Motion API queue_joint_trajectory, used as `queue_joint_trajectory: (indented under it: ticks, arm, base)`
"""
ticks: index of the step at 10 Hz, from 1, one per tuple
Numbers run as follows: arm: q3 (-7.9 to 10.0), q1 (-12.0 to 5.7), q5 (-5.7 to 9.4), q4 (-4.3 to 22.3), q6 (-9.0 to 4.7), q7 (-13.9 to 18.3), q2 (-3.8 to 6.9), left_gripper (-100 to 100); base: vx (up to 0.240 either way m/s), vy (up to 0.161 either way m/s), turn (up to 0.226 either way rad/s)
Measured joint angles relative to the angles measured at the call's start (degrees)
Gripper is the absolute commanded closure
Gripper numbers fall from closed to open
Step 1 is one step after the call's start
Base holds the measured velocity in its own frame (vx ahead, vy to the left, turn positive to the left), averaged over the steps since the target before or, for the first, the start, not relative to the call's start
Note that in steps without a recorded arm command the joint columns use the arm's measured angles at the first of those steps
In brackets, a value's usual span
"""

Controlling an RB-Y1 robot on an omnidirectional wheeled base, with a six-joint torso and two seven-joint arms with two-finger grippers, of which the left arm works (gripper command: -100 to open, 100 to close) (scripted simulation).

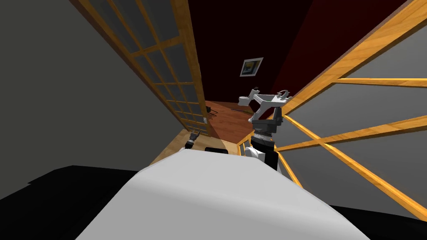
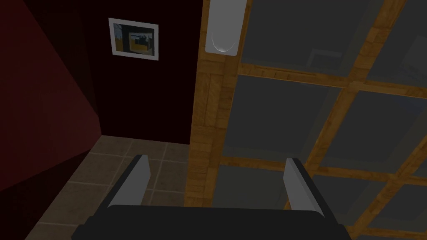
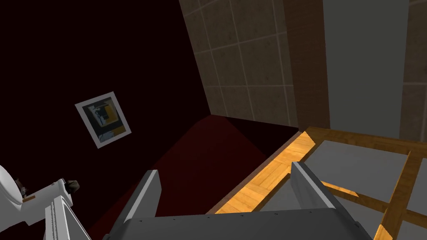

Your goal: Pull the door open

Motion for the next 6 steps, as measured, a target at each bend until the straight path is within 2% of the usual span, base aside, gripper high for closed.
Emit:
queue_joint_trajectory:
  ticks: [6]
  arm:
    - [0.08, -1.58, -1.28, 6.3, -2.43, -4.6, 0.98, -100]
  base:
    - [0.142, -0.015, -0.017]
